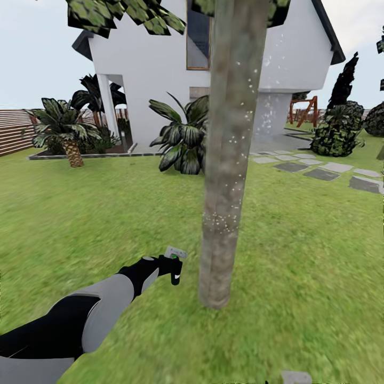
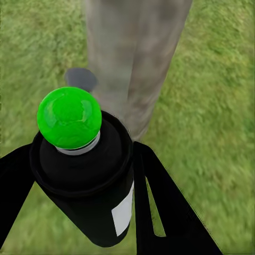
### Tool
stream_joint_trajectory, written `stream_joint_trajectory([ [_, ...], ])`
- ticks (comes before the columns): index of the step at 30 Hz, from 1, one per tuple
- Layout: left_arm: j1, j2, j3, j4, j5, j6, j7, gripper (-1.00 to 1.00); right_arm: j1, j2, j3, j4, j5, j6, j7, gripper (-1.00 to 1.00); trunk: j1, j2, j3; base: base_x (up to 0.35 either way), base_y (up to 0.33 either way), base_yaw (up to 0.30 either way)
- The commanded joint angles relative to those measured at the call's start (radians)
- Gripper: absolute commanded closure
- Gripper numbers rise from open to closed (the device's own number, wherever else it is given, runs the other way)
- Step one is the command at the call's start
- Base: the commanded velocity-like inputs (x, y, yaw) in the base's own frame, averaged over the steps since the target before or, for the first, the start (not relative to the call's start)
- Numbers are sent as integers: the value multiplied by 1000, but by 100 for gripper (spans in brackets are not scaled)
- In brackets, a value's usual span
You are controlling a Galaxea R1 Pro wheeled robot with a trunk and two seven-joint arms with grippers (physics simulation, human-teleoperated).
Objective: In the garden, pick up the pesticide atomizer on the floor and spray pesticide onto both trees until each tree trunk is fully covered.
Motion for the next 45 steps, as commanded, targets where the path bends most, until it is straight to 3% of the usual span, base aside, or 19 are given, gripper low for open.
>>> stream_joint_trajectory([
  [1, 0, 0, 3, -3, -5, 6, -4, 100, -2, 0, 9, 5, -10, -7, 0, -100, 0, -1, -2, 0, 350, -48],
  [21, 0, -1, 3, -3, -5, 6, -4, 100, 2, 16, 9, 5, -10, -7, 0, -100, 0, -1, -3, 1, 350, -241],
  [28, 0, -3, 3, -3, -5, 5, -4, 100, 3, 16, 9, 5, -10, -7, 1, -100, 0, -1, -8, 192, 311, -264],
  [38, 0, -3, 3, -3, -5, 4, -4, 100, 3, 16, 9, 4, -9, -7, 0, -100, 0, -1, -10, 308, 77, -30],
  [45, 0, -3, 3, -3, -5, 4, -4, 100, 4, 16, 9, 5, -10, -7, 0, -100, 0, -1, -10, 52, 39, -219],
])
